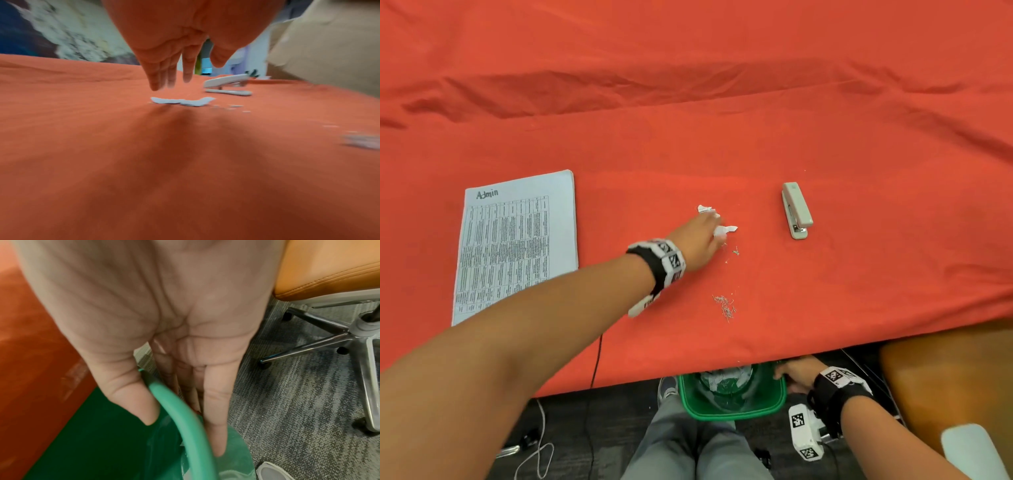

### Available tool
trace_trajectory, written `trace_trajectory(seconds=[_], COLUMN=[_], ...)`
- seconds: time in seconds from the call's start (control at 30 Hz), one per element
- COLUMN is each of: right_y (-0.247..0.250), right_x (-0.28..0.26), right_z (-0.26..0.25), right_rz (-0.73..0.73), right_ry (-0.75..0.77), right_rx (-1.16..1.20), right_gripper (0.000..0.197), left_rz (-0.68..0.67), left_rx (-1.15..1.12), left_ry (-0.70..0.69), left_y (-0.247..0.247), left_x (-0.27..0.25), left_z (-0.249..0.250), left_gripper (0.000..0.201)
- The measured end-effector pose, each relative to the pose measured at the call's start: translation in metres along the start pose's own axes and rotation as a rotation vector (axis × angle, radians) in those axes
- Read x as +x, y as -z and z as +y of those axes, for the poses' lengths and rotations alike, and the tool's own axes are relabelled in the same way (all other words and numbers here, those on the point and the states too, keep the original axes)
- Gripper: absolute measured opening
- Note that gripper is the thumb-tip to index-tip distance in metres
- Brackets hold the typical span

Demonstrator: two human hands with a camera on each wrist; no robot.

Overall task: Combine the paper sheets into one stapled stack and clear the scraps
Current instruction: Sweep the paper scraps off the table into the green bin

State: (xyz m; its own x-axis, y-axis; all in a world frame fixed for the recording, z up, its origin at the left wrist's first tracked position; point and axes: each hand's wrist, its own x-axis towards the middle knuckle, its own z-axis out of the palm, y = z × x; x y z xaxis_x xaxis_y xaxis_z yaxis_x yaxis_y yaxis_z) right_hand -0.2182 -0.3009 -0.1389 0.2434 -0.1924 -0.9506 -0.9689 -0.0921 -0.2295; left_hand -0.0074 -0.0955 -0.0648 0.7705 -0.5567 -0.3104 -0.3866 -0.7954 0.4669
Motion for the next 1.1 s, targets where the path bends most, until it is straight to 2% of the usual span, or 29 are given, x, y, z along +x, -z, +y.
trace_trajectory(seconds=[0.1, 0.17, 0.3, 0.5, 0.67, 0.77, 0.9, 1.0, 1.07, 1.1], right_y=[-0.001, -0.001, -0.002, 0.000, 0.002, 0.002, 0.003, 0.004, 0.005, 0.005], right_x=[0.002, 0.000, -0.002, -0.007, 0.003, 0.009, 0.005, 0.009, 0.021, 0.021], right_z=[0.000, -0.001, -0.001, -0.003, 0.003, 0.008, 0.010, 0.013, 0.020, 0.021], right_rz=[-0.007, -0.012, -0.007, 0.024, 0.025, 0.018, 0.045, 0.040, 0.015, 0.002], right_ry=[-0.008, 0.000, 0.008, 0.005, 0.013, 0.036, 0.062, 0.066, 0.063, 0.060], right_rx=[0.002, -0.005, -0.032, -0.066, -0.080, -0.065, -0.061, -0.024, -0.012, -0.018], right_gripper=[0.019, 0.021, 0.023, 0.022, 0.017, 0.017, 0.020, 0.036, 0.050, 0.050], left_rz=[0.000, -0.062, -0.160, -0.326, -0.478, -0.381, -0.272, -0.282, -0.299, -0.300], left_rx=[0.067, 0.074, 0.065, 0.121, 0.116, 0.081, 0.096, 0.160, 0.208, 0.218], left_ry=[0.163, 0.196, 0.010, -0.267, -0.356, -0.319, -0.192, -0.148, -0.144, -0.147], left_y=[0.006, 0.002, -0.016, -0.061, -0.074, -0.064, -0.046, -0.046, -0.051, -0.054], left_x=[0.032, 0.038, 0.019, -0.064, -0.118, -0.113, -0.061, -0.026, -0.020, -0.023], left_z=[-0.024, -0.030, -0.011, 0.023, 0.042, 0.044, 0.038, 0.034, 0.034, 0.035], left_gripper=[0.063, 0.067, 0.067, 0.074, 0.068, 0.064, 0.065, 0.064, 0.065, 0.066])
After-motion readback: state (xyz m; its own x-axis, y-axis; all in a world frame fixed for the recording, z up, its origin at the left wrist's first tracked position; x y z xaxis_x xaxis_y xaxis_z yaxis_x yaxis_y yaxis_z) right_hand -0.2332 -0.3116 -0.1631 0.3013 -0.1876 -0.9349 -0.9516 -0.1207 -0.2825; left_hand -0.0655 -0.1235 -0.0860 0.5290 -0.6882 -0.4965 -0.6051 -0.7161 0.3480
